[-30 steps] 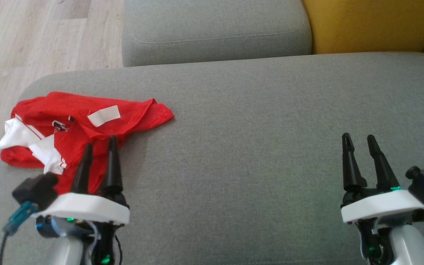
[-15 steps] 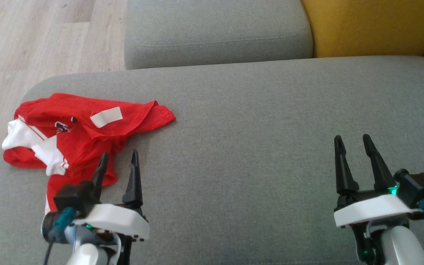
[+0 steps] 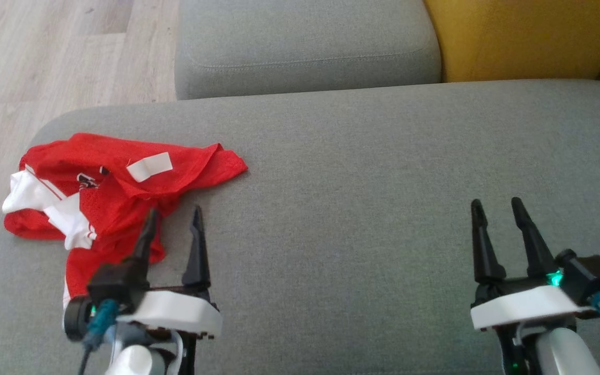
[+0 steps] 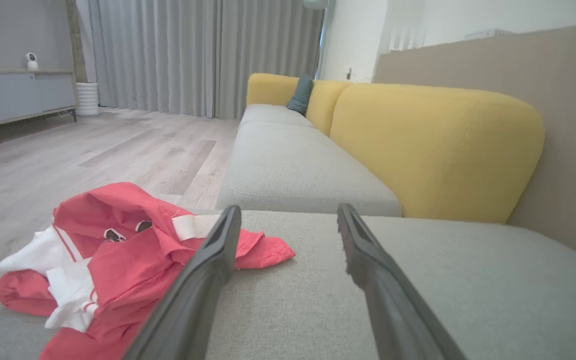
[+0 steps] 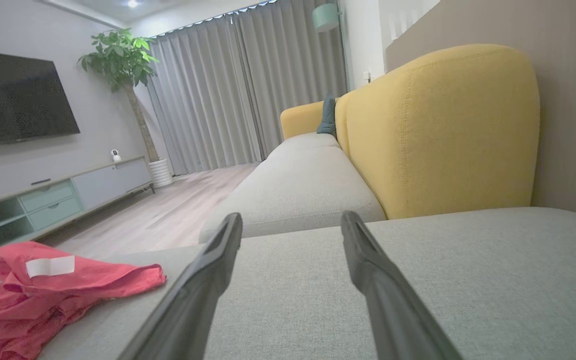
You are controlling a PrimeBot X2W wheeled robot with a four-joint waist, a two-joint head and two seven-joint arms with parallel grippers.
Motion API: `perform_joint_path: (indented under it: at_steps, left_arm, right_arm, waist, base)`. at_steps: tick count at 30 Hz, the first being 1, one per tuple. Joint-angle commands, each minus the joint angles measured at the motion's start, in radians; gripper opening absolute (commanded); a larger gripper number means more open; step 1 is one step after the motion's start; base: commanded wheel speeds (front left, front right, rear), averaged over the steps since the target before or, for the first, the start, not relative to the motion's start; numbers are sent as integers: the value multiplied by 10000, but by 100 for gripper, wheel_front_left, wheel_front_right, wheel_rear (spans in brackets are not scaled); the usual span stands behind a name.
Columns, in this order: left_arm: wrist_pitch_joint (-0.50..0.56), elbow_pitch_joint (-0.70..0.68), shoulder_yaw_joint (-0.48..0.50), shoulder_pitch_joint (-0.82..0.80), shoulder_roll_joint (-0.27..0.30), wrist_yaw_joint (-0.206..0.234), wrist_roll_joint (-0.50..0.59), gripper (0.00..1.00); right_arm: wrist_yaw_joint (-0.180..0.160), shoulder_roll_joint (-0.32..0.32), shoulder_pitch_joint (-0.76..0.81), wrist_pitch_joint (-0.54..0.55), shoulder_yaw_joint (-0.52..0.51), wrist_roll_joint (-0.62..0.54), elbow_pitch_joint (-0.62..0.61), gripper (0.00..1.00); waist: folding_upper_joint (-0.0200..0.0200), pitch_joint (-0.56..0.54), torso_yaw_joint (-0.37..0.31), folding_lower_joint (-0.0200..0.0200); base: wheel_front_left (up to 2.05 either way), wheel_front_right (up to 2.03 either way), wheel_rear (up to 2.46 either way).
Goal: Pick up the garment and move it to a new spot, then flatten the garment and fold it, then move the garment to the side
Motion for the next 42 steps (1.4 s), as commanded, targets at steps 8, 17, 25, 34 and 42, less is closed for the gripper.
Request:
perform_joint_path:
  at_steps: [8,17,25,34,42]
  left_arm:
    - [-399,-236,1251,209,-617,-1038,275,100]
    - [-663,343,1571,422,-1130,-1807,1739,100]
    - [-738,289,1923,479,-1430,-2145,2389,100]
    - [-738,399,2239,506,-1596,-2411,2514,100]
    - [-738,452,2645,490,-1645,-2558,2677,100]
  right_arm:
    - [-7,-37,-289,-324,196,553,385,100]
    - [-7,-42,-479,-179,501,2,1006,100]
    - [-7,-43,-539,-300,505,-205,1048,100]
    - [-7,-43,-502,-373,813,3,1019,100]
    - [-7,-43,-474,-524,1464,238,1028,100]
  waist:
    - [0,-129,45,0]
    - [0,-224,49,0]
    - [0,-241,49,0]
    - [0,-141,505,0]
    - [0,-29,1601,0]
  base:
    - [0,0,0]
    - [0,0,0]
    - [0,0,0]
    - [0,0,0]
    - [0,0,0]
